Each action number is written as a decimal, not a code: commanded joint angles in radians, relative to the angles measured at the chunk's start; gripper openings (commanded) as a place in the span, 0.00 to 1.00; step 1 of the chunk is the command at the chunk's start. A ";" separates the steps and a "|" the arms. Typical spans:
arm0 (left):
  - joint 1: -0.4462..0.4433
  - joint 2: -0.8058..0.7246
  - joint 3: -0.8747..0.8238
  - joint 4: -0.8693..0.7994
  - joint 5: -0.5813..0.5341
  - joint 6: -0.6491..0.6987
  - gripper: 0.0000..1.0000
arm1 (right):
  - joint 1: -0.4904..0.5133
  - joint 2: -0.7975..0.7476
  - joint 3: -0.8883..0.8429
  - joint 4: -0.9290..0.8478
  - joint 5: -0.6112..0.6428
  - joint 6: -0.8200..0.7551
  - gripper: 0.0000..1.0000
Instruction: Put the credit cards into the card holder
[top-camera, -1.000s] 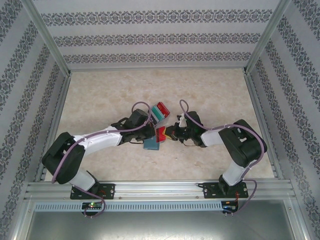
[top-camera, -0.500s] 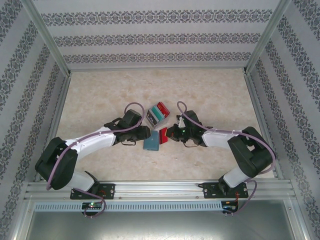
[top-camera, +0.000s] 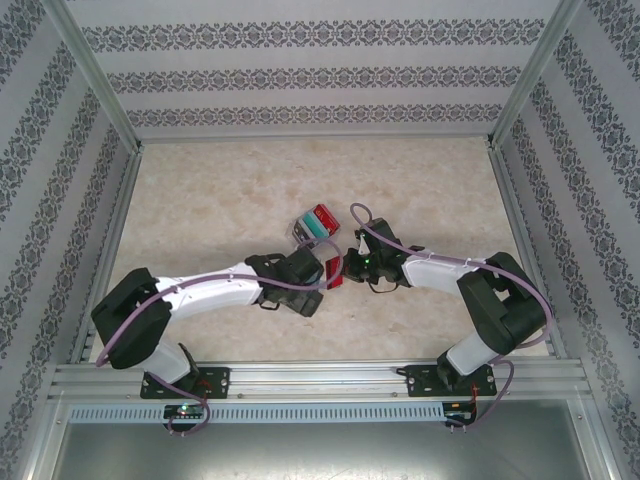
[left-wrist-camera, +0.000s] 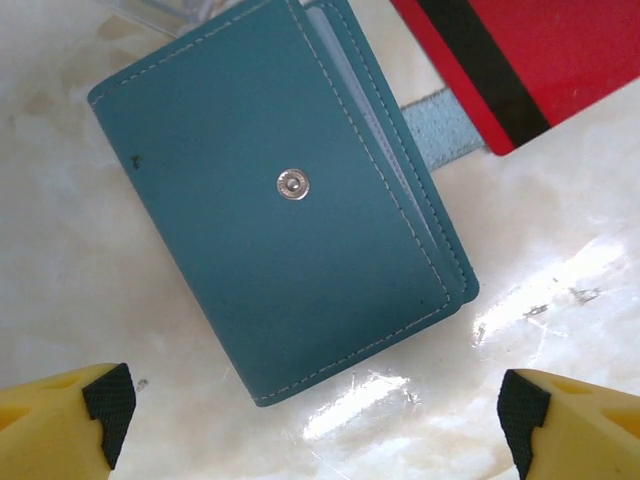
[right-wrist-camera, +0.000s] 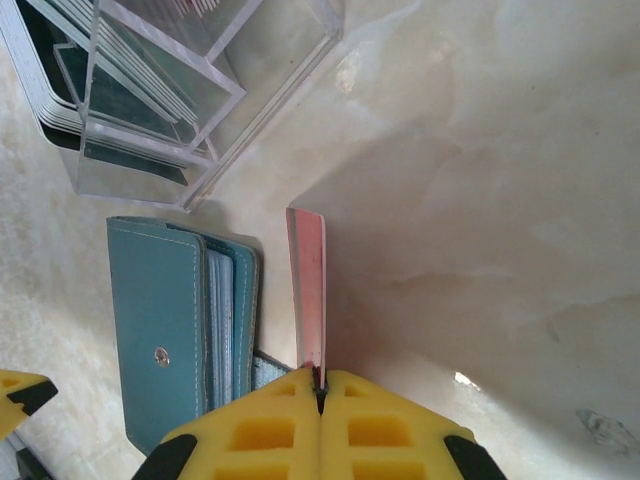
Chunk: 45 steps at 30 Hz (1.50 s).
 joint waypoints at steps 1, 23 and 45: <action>-0.033 0.060 0.035 -0.049 -0.098 0.152 0.98 | -0.006 0.012 0.015 -0.066 0.028 -0.040 0.00; -0.047 0.053 0.058 0.019 -0.282 0.090 0.74 | -0.006 0.046 0.045 -0.155 0.068 -0.087 0.00; -0.031 0.089 0.078 0.021 -0.312 0.006 0.18 | 0.000 0.053 0.060 -0.174 0.073 -0.101 0.00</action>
